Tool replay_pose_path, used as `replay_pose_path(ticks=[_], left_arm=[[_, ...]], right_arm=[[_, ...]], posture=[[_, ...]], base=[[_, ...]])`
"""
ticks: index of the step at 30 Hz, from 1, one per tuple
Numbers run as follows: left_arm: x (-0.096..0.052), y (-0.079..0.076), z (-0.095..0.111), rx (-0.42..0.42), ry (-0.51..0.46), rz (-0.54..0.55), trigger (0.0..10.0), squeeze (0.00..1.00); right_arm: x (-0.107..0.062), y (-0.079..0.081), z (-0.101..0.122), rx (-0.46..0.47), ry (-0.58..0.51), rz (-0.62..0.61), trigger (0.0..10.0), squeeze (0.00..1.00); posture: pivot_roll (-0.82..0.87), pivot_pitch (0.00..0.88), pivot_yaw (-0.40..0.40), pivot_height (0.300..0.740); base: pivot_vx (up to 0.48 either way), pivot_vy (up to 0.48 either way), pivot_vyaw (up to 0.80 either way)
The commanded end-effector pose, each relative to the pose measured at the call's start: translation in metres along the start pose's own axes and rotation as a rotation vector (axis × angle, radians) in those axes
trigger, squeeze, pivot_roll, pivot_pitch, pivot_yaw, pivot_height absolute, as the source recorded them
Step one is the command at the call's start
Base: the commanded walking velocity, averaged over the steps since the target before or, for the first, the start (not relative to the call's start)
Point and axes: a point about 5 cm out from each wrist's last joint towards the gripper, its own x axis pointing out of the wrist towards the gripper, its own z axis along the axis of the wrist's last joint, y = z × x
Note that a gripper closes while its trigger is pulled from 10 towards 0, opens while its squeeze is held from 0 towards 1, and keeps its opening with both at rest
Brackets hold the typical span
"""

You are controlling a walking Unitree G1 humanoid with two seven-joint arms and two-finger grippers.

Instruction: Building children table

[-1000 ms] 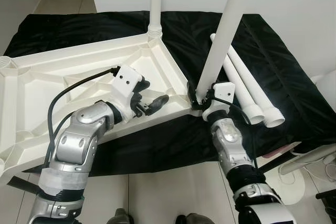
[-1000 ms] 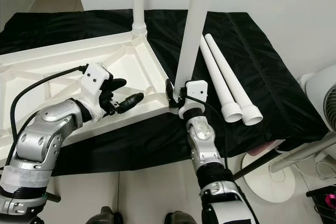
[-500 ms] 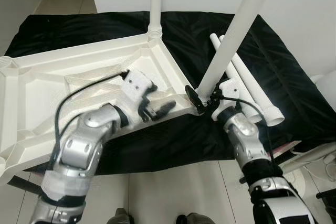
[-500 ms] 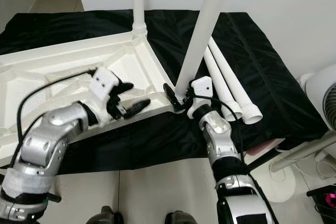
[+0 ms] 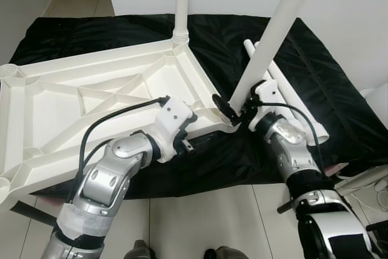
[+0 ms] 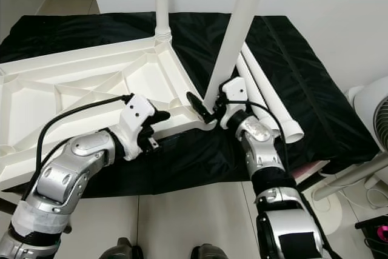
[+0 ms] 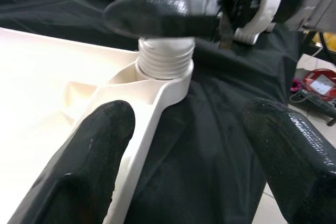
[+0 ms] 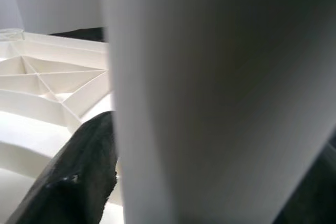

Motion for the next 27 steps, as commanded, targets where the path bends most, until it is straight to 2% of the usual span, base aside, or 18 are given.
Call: replay_pose_path(ticks=[1, 6, 7, 8, 14, 15, 22, 27], left_arm=[[-0.001, 0.000, 0.002, 0.006, 0.004, 0.000, 10.0, 0.00], [-0.001, 0.000, 0.002, 0.006, 0.004, 0.000, 10.0, 0.00], [-0.002, 0.001, 0.002, 0.008, 0.004, 0.007, 10.0, 0.00], [-0.002, 0.002, 0.003, 0.009, 0.002, 0.018, 10.0, 0.00], [-0.003, 0.006, 0.006, 0.009, -0.003, 0.036, 10.0, 0.00], [-0.003, 0.006, 0.006, 0.008, -0.004, 0.036, 10.0, 0.00], [-0.004, 0.004, 0.006, 0.006, -0.003, 0.034, 10.0, 0.00], [-0.005, 0.004, 0.005, -0.003, -0.003, 0.039, 10.0, 0.00]], right_arm=[[-0.001, -0.002, -0.002, 0.008, 0.010, 0.002, 6.8, 0.00], [-0.001, -0.002, -0.002, 0.008, 0.010, 0.002, 6.8, 0.00], [-0.001, -0.004, -0.001, 0.007, 0.014, 0.006, 4.4, 0.00], [-0.001, -0.007, -0.003, 0.020, 0.031, 0.010, 0.0, 0.00], [-0.001, -0.010, -0.008, 0.059, 0.070, 0.010, 0.0, 0.00], [0.000, -0.011, -0.009, 0.067, 0.080, 0.001, 10.0, 0.00], [0.002, -0.008, -0.014, 0.088, 0.104, -0.033, 10.0, 0.00], [0.007, 0.001, -0.022, 0.096, 0.138, -0.109, 10.0, 0.00]], posture=[[-0.03, 0.048, 0.001, 0.740], [-0.03, 0.048, 0.001, 0.740], [-0.03, 0.047, 0.002, 0.740], [-0.03, 0.048, 0.004, 0.740], [-0.03, 0.048, 0.004, 0.740], [-0.03, 0.052, 0.005, 0.740], [-0.03, 0.054, 0.005, 0.740], [-0.03, 0.056, 0.003, 0.740]], base=[[0.000, 0.000, 0.00], [0.000, 0.000, 0.00], [0.000, 0.000, 0.00], [0.000, 0.000, 0.00], [0.000, 0.000, 0.00], [0.000, 0.000, 0.00], [0.000, 0.000, 0.00], [0.000, 0.000, 0.00]])
